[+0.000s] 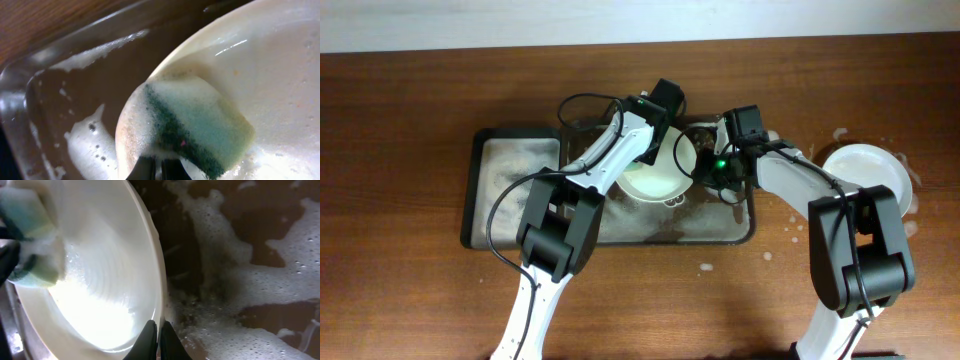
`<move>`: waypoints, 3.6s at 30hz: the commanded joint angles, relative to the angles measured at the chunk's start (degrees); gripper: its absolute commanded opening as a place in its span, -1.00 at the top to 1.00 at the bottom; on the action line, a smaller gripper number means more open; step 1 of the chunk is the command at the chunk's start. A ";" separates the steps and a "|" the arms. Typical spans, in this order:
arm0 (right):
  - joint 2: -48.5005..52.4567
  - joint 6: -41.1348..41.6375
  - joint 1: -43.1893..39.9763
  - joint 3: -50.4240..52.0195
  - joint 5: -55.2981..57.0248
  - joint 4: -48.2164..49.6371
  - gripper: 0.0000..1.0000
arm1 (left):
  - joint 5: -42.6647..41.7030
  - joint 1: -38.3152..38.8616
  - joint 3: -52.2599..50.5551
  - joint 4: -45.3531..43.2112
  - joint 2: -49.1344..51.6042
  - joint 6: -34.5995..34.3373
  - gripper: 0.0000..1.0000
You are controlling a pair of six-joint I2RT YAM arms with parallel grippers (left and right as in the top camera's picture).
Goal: Clean dirty plates on tray and stack at the side
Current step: 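Scrub the held plate with the sponge in the left gripper, then scrub the plate rim area with the sponge while right gripper tilts plate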
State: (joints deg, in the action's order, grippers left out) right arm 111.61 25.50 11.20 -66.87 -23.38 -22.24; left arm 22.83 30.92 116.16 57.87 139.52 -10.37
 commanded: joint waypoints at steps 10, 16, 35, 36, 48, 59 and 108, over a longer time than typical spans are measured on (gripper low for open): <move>0.31 -1.27 -0.35 0.11 2.60 -1.55 0.92 | -11.74 -4.46 28.59 22.49 4.57 -1.60 0.99; 0.31 -1.25 -0.35 0.11 2.56 -1.79 0.92 | -24.33 -7.37 29.81 28.63 4.46 6.32 1.00; 0.20 -1.25 -0.35 -2.14 6.19 -4.11 0.92 | -28.79 -5.68 23.96 19.10 14.12 9.46 0.99; 0.20 -1.25 -0.35 -2.45 7.41 -4.09 0.92 | -28.79 -5.68 23.96 19.12 14.12 8.55 1.00; 0.22 -1.25 -0.35 -2.47 7.56 -4.90 0.92 | -9.70 -8.09 36.52 25.97 9.94 -0.76 1.00; 0.22 -1.27 -0.35 -2.47 7.58 -4.96 0.92 | -26.49 -0.85 23.63 31.56 7.15 -13.49 0.99; 0.31 -1.25 -0.35 -2.47 7.78 -4.74 0.92 | 1.66 -5.09 11.15 5.90 4.22 -2.93 0.99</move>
State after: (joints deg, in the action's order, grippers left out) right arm 111.50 24.86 11.20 -69.60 -18.26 -25.63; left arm 13.19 28.25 128.55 63.24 144.75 -8.51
